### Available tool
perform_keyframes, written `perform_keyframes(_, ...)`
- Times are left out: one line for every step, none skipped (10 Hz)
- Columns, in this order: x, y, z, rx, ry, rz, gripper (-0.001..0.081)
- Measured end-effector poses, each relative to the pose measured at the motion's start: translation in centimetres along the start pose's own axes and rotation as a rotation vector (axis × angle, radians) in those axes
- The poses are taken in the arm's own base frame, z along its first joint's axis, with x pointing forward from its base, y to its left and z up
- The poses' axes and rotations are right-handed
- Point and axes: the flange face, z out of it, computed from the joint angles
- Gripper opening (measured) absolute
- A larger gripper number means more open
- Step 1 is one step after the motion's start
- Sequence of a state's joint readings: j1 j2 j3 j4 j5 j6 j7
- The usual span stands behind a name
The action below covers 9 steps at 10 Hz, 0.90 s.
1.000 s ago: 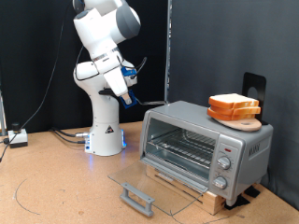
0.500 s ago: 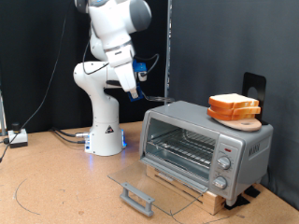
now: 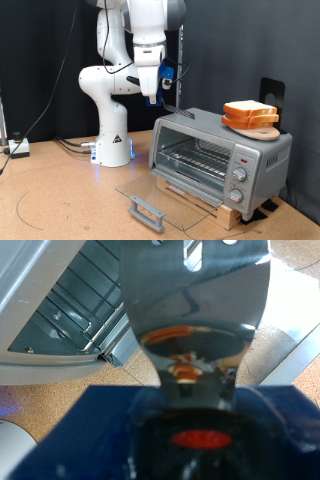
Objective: Make a piece of toast with the oven
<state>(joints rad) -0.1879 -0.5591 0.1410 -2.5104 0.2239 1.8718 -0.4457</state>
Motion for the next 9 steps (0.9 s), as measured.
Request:
perform_keyframes(0.0,-0.1,0.2,0.018,0.01,-0.032,0.0396)
perform_keyframes(0.1,-0.2,0.5,0.037,0.024,-0.085,0.0396)
perform_keyframes(0.3,-0.4,0.7,0.051,0.053,-0.13,0.0396)
perform_keyframes(0.5,-0.7,0.9,0.063,0.073,-0.148,0.0396)
perform_keyframes(0.8,-1.0,0.9,0.069,0.087,-0.158,0.0396)
perform_keyframes(1.0,-1.3,1.0,0.07,0.1,-0.178,0.0396)
perform_keyframes(1.2,-1.7,1.1,0.071,0.11,-0.201,0.0396)
perform_keyframes(1.4,-2.2,1.1,0.074,0.118,-0.216,0.0396)
perform_keyframes(1.6,-2.7,1.2,0.078,0.122,-0.223,0.0396)
